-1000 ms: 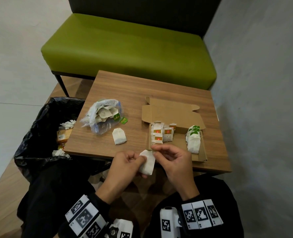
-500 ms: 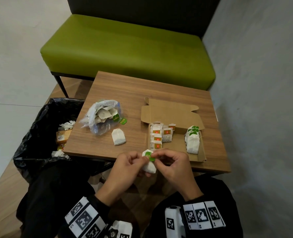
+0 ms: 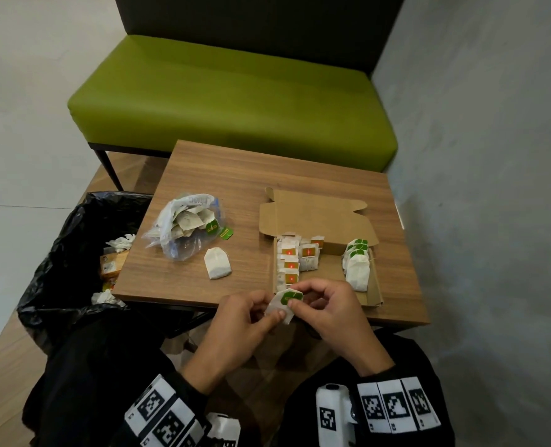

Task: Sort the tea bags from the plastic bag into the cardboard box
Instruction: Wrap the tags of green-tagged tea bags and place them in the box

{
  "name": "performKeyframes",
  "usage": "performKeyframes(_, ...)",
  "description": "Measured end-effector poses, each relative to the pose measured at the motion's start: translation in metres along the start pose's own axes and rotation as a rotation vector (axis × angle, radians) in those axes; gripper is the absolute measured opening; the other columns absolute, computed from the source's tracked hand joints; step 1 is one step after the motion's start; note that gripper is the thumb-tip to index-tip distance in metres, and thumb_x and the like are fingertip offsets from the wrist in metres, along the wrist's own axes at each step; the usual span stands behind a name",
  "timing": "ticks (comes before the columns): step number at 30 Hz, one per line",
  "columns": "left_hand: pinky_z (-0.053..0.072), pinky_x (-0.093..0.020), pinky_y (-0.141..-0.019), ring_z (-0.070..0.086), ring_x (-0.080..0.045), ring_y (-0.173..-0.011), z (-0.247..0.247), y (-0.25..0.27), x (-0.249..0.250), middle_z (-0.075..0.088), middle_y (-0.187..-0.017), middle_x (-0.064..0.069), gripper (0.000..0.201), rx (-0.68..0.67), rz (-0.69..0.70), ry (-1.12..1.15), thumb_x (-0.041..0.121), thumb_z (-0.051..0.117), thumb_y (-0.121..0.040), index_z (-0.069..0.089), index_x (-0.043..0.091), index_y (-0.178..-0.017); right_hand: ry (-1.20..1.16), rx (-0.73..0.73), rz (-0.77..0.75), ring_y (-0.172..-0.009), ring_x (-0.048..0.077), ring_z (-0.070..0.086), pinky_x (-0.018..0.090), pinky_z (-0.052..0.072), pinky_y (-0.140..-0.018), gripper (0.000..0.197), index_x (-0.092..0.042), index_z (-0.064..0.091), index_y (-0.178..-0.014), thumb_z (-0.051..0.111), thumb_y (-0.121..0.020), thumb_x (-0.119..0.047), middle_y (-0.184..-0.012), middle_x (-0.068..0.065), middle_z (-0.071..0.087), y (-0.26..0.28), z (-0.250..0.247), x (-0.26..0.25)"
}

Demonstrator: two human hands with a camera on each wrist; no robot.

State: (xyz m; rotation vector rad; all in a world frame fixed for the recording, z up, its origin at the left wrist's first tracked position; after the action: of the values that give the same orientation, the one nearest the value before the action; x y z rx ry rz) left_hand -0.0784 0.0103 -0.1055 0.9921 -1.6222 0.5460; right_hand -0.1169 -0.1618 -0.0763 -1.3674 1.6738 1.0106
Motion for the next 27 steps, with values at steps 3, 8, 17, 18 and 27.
performKeyframes(3,0.057,-0.025,-0.079,0.067,0.001,-0.089,0.002,-0.008,0.002,0.072,-0.097,0.015,0.022,0.014,0.002,-0.033,0.029,0.069,-0.09,0.068,0.034,-0.111,0.13,0.008,-0.042,-0.079,0.002,0.065,0.021,0.055,-0.069,0.021,-0.036,0.07,-0.088,0.076,-0.085,-0.016,-0.079,-0.017,0.07,-0.003,-0.01,-0.004)
performKeyframes(8,0.052,-0.019,-0.081,0.06,0.004,-0.092,0.009,-0.023,0.001,0.062,-0.108,0.019,0.043,-0.047,0.031,-0.218,0.037,0.069,-0.089,0.052,0.041,-0.128,0.279,0.082,-0.033,-0.081,-0.001,0.062,0.02,0.05,-0.072,0.016,-0.033,0.074,-0.096,0.075,-0.086,-0.021,-0.086,-0.016,0.07,-0.015,-0.041,0.001)
performKeyframes(17,0.038,-0.018,-0.104,0.041,0.005,-0.12,0.019,-0.027,-0.009,0.042,-0.135,0.022,0.046,-0.103,0.103,-0.444,0.037,0.063,-0.092,0.047,0.036,-0.135,0.538,0.204,0.183,-0.069,0.008,0.059,0.032,0.051,-0.066,0.012,-0.024,0.077,-0.093,0.079,-0.083,-0.018,-0.071,-0.012,0.064,-0.039,-0.11,0.049)
performKeyframes(18,0.037,-0.018,-0.104,0.04,0.005,-0.121,0.019,-0.027,-0.01,0.042,-0.135,0.022,0.045,-0.103,0.111,-0.449,0.036,0.063,-0.092,0.048,0.035,-0.135,0.535,0.15,0.208,-0.068,0.008,0.058,0.029,0.046,-0.063,0.012,-0.026,0.076,-0.092,0.079,-0.083,-0.018,-0.071,-0.012,0.063,-0.04,-0.112,0.051)
performKeyframes(27,0.037,-0.016,-0.103,0.038,0.007,-0.123,0.017,-0.029,-0.013,0.042,-0.134,0.024,0.039,-0.114,0.14,-0.479,0.035,0.063,-0.093,0.051,0.036,-0.13,0.898,-0.042,0.339,-0.079,0.003,0.049,0.012,0.026,-0.055,0.019,-0.03,0.071,-0.111,0.069,-0.092,-0.028,-0.093,-0.012,0.059,-0.053,-0.109,0.057)
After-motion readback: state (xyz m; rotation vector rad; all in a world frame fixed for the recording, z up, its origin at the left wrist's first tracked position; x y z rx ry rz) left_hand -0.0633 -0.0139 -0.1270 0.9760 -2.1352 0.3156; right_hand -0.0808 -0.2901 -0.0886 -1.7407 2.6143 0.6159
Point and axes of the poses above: each hand's wrist, its own y-axis away from the middle knuckle, its own z-axis out of the palm, x = y × z, the point moved 2 cm from there along -y, towards the middle knuckle
